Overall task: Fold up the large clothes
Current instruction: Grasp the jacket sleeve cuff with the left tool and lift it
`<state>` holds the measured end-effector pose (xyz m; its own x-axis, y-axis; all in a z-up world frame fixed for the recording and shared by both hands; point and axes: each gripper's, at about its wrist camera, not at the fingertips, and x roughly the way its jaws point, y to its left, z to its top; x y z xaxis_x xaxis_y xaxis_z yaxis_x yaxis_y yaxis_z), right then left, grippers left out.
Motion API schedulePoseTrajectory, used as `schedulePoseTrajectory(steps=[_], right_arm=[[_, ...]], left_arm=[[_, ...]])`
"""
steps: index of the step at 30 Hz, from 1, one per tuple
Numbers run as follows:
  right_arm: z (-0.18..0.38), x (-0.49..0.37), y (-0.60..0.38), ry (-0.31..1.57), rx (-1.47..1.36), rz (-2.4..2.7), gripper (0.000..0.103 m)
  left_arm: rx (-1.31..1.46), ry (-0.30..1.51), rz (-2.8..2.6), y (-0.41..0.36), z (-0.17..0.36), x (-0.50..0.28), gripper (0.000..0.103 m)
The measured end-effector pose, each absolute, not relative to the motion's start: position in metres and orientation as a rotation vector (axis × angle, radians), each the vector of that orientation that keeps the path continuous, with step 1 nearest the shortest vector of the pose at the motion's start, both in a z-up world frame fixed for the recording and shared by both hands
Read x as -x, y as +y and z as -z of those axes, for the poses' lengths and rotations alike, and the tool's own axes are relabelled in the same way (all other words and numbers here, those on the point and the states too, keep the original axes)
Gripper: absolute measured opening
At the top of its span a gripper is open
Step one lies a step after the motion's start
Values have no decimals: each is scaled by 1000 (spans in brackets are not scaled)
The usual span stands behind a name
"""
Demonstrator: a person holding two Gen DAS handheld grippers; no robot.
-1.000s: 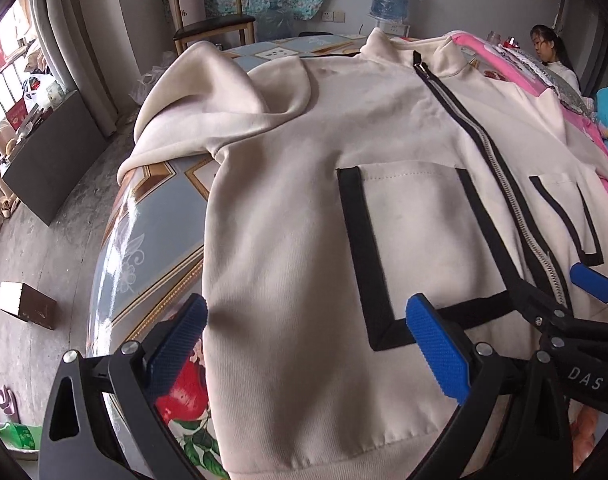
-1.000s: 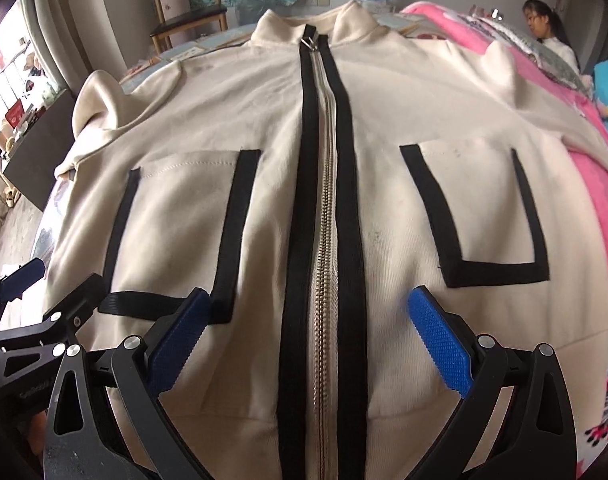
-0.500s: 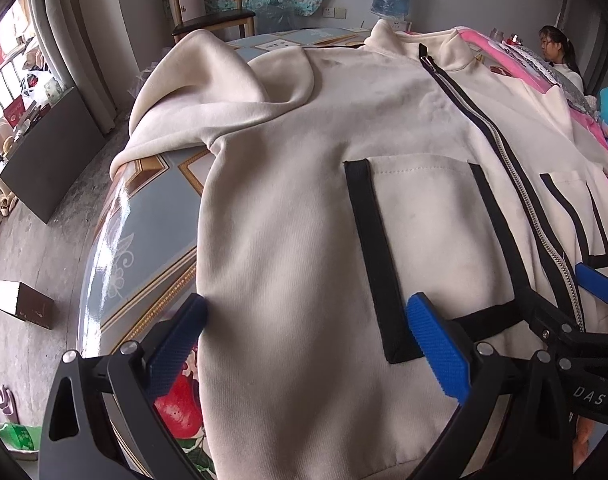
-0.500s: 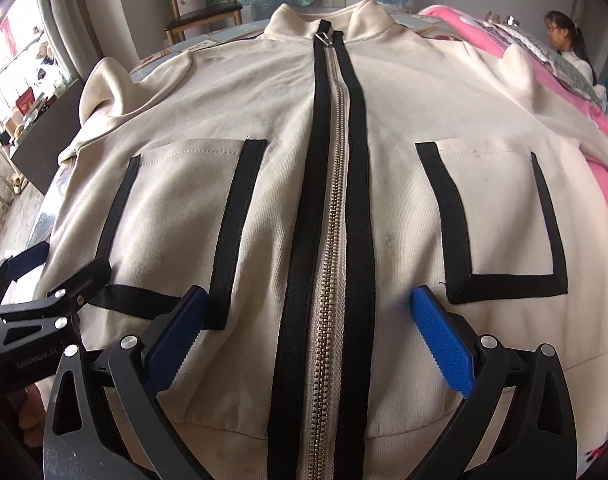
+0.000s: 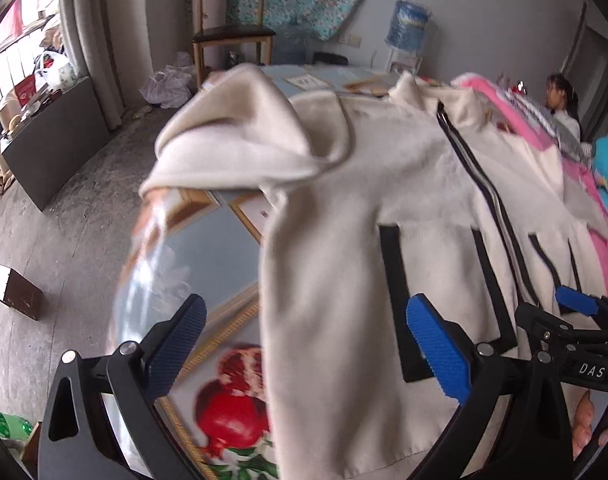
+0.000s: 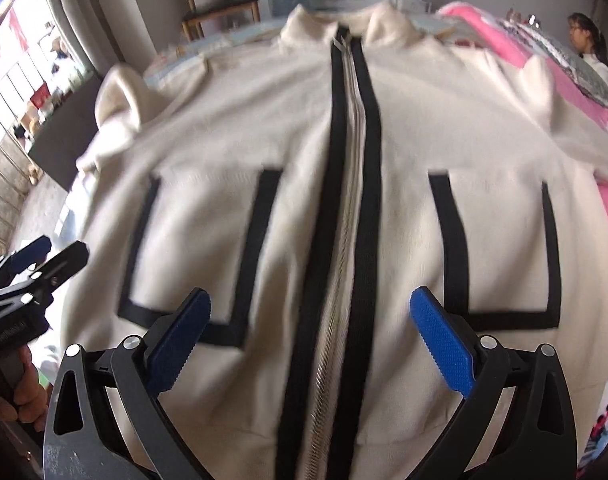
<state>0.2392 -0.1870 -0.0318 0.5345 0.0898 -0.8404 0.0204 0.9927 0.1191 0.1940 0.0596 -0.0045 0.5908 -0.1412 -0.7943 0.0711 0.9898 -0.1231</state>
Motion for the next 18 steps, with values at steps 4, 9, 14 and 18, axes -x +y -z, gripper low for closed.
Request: schedulePoseTrajectory(steps=[4,9,14,18], right_arm=[[20,-259,-161,946,-52,-100,97],[28,-278,-131,938,-27,-170,97],[31,-288,-105,924,14,-199,96],[36,-294,-90,906,64,-206,96]], left_arm=[[211,905,10,131,-10,-217,99],[498,997,-83,231,18,-265,98],[822,1050,-146,306,69,-305,98],[1121,1062,-154,343,120,-328,98]])
